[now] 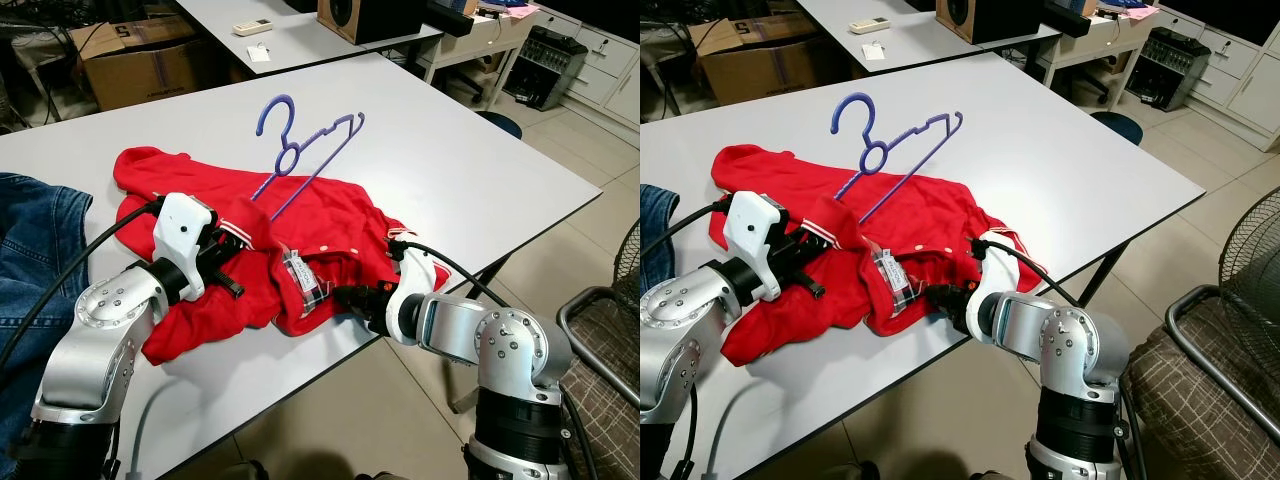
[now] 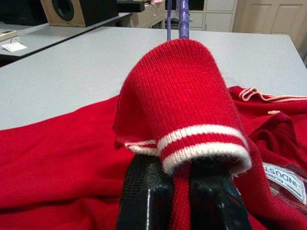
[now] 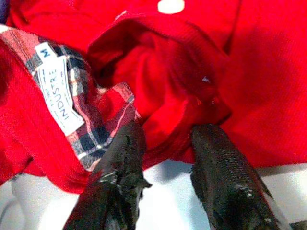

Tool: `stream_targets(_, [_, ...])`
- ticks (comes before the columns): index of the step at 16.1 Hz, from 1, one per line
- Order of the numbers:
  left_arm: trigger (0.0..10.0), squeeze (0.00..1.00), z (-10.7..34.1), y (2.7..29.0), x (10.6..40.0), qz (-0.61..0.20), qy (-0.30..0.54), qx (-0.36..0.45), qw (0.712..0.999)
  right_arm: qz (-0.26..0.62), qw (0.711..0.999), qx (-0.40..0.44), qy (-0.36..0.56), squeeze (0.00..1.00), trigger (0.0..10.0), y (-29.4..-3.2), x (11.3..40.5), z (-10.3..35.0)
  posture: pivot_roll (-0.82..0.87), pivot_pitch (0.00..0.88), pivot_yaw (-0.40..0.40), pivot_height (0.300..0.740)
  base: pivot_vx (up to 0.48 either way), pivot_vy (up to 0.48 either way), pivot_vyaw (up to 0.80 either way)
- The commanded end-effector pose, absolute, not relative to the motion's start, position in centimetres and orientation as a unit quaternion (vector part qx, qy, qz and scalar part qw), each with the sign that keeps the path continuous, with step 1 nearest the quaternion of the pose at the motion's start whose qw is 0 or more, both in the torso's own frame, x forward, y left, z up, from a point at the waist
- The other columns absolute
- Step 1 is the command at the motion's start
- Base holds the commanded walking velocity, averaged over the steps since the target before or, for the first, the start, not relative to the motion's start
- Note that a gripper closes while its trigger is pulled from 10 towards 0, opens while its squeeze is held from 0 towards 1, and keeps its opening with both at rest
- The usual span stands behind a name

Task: Hang hanger

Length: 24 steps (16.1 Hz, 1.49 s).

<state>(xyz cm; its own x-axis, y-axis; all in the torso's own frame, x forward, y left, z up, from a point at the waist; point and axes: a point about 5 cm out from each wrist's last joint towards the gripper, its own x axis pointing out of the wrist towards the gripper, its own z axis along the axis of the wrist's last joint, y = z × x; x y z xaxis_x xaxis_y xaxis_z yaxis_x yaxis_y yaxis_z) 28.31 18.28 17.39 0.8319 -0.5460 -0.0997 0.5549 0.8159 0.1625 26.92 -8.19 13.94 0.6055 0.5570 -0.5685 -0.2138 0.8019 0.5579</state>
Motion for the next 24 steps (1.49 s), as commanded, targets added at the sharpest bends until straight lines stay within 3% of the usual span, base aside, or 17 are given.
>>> stream_targets(1, [10.0,0.00,17.6,17.9,28.1,-0.297,0.022,0.097,0.950,0.229,0.867,0.231,0.378,0.00,0.0,-8.0,27.1,14.3,0.01,0.093,-0.061,0.740,0.000,0.000,0.00])
stream_targets(10, [10.0,0.00,17.5,17.8,28.1,-0.302,0.025,0.100,0.948,0.232,0.878,0.238,0.345,0.00,0.0,-8.2,27.6,14.7,0.00,0.093,-0.055,0.740,0.000,0.000,0.00])
stream_targets(15, [10.0,0.00,17.5,18.0,28.3,-0.301,0.025,0.102,0.948,0.239,0.887,0.251,0.305,0.00,0.0,-10.4,26.7,15.9,-0.01,0.093,-0.055,0.740,0.000,0.000,0.00])
stream_targets(18, [10.0,0.00,17.5,18.2,28.4,-0.300,0.024,0.105,0.948,0.203,0.901,0.251,0.291,0.00,0.0,-13.6,26.0,16.4,-0.02,0.094,-0.047,0.740,0.000,0.000,0.00])
stream_targets(22, [10.0,0.00,17.5,17.9,28.5,-0.326,0.017,0.105,0.939,0.078,0.938,0.230,0.247,0.00,0.0,-20.4,27.0,17.1,-0.04,0.093,-0.016,0.740,0.000,0.000,0.00])
stream_targets(24, [10.0,0.00,17.6,17.4,28.3,-0.348,0.009,0.103,0.932,0.059,0.948,0.226,0.217,0.00,0.0,-22.1,27.4,17.8,-0.04,0.088,-0.009,0.740,0.000,0.000,0.00])
